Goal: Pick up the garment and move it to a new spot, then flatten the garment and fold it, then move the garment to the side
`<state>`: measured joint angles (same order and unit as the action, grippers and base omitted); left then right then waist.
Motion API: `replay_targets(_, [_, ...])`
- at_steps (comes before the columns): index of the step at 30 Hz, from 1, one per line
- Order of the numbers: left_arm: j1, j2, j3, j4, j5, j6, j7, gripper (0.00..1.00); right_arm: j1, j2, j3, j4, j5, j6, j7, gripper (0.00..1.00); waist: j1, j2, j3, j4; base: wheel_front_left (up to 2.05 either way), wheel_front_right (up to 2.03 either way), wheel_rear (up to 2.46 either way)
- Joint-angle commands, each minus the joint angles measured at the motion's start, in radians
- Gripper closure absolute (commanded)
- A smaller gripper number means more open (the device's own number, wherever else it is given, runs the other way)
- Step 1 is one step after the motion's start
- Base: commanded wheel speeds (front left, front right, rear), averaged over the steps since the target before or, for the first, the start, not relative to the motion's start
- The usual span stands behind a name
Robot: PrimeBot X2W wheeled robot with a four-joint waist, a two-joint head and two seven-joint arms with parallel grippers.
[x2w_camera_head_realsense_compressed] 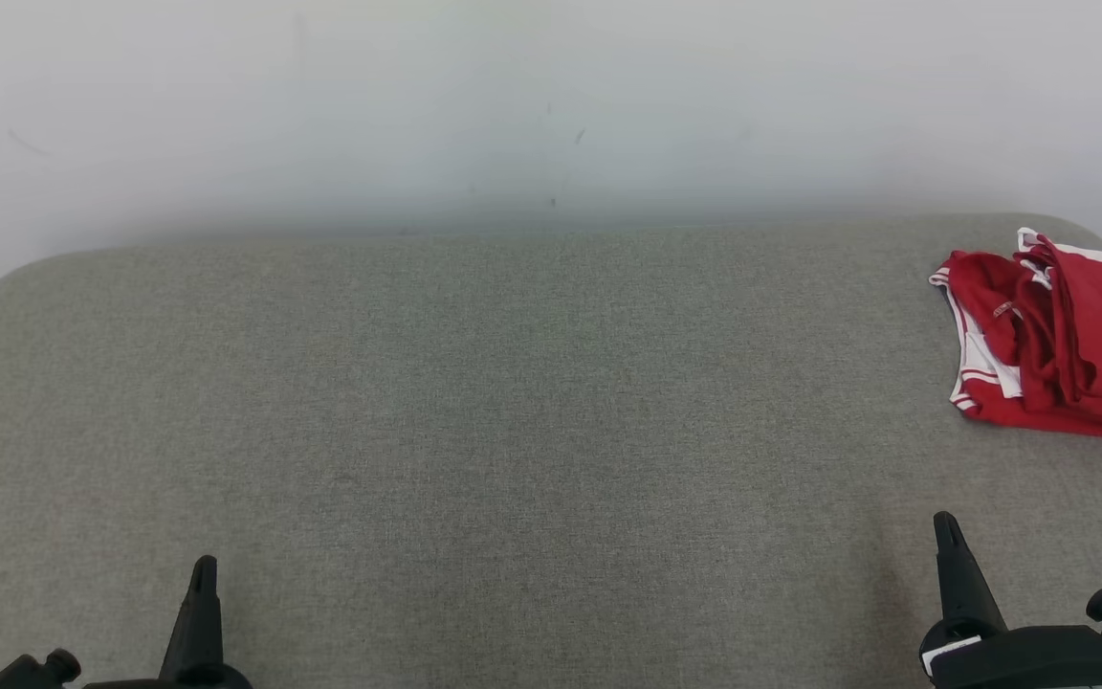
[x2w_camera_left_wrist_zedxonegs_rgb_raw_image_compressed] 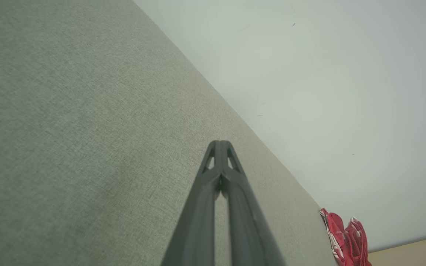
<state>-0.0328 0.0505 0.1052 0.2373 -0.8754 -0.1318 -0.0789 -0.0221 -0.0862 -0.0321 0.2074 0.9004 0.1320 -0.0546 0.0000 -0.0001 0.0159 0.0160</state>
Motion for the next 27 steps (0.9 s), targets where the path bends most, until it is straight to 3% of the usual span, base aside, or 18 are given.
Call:
replay_targets(1, [-0.026,0.003,0.003,-0.009,-0.029,0.001,0.008,1.0,-0.023,0.0,-0.006,-0.008,0.03,-0.001,0.004,1.0,0.0,0.0,0.0,0.0,0.0,0.0,0.0])
replay_targets(27, [-0.05,0.002,0.007,-0.002,-0.326,0.001,0.087,1.0,-0.051,0.013,-0.035,0.01,0.319,-0.001,0.071,1.0,0.0,0.0,-0.004,-0.005,0.0,0.0,0.0])
